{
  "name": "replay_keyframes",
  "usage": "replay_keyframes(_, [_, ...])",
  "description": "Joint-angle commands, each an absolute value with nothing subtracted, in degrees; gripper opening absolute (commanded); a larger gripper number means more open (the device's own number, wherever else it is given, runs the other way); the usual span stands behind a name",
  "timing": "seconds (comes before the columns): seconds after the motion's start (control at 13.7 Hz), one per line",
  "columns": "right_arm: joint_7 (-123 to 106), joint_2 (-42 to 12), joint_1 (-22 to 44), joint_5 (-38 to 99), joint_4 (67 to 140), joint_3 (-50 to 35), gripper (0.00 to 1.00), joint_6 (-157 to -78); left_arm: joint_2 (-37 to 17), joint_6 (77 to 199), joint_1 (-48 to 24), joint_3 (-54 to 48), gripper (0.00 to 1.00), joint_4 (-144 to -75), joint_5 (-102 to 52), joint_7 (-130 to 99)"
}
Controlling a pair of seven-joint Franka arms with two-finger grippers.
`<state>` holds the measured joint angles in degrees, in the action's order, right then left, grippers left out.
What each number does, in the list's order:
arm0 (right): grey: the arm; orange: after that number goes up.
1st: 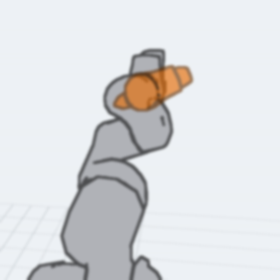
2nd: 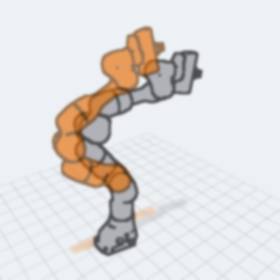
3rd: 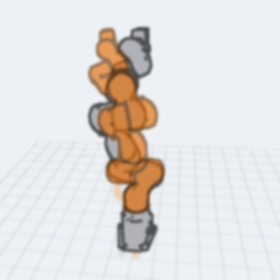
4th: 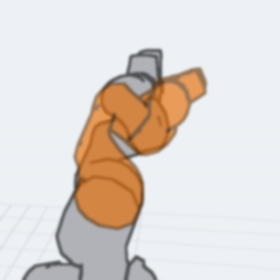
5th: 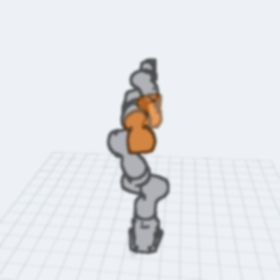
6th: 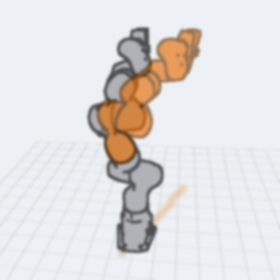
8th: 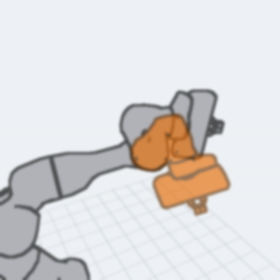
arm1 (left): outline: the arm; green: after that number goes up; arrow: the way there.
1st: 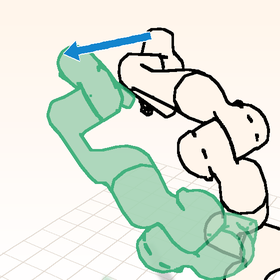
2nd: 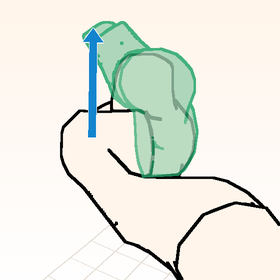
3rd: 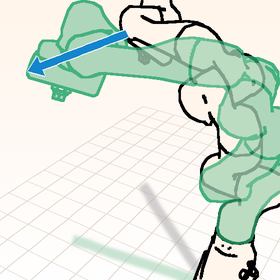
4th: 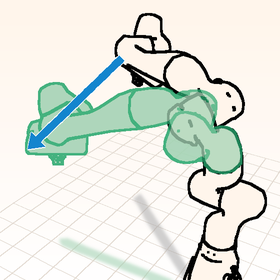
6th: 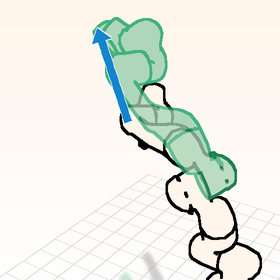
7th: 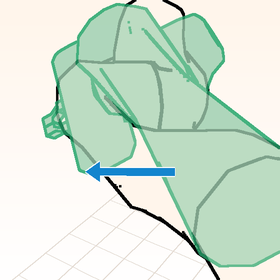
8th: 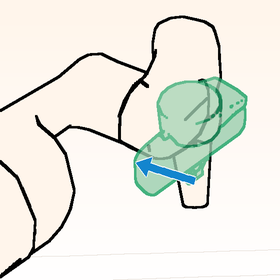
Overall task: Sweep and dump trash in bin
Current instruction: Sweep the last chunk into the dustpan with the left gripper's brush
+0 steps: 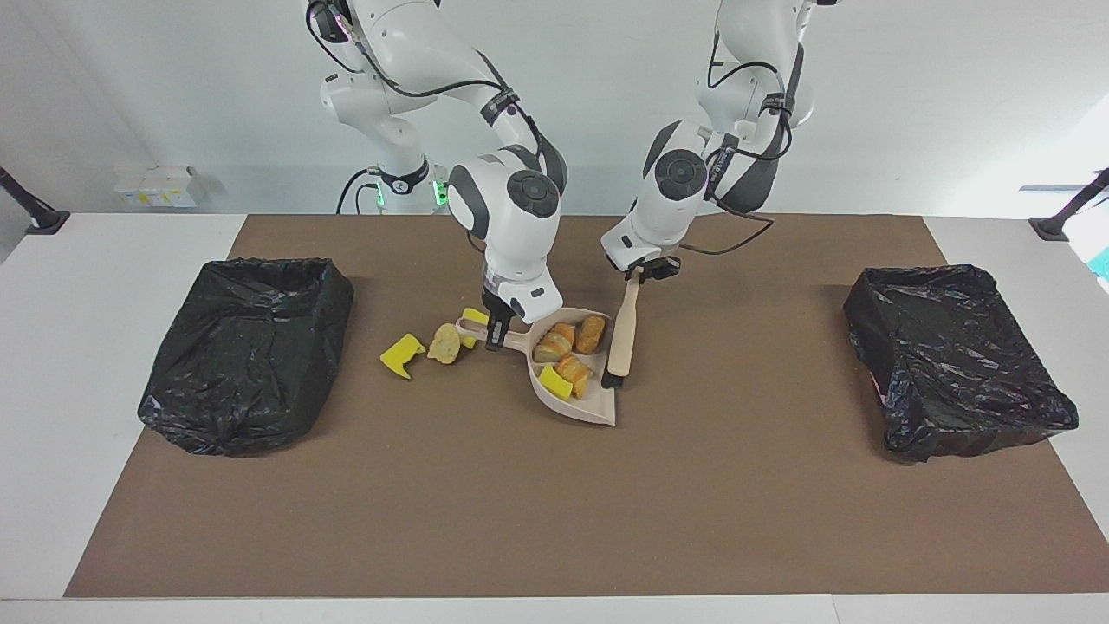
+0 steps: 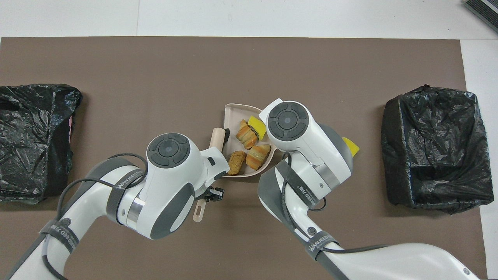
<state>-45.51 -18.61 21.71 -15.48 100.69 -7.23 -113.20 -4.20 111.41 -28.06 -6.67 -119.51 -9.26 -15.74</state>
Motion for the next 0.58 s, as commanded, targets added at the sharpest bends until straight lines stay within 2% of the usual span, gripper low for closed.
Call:
replay_keyframes(0.0, [-49.5, -17.1, 19.6, -12.2, 99.4, -7.7, 0.00, -111.2, -1.5, 109.2, -28.0, -6.4, 0.00, -119.6, -9.1, -24.6])
replay_keyframes(0.22, [-54.2, -15.9, 16.7, -9.3, 98.4, -7.6, 0.00, -110.1, 0.8, 105.7, -29.1, -6.8, 0.00, -121.0, -9.1, -36.1])
replay_keyframes(0.51, [-59.9, -13.8, 13.4, -7.3, 98.0, -7.6, 0.00, -107.7, 7.0, 106.7, -35.2, -6.9, 0.00, -129.7, -9.1, -39.5])
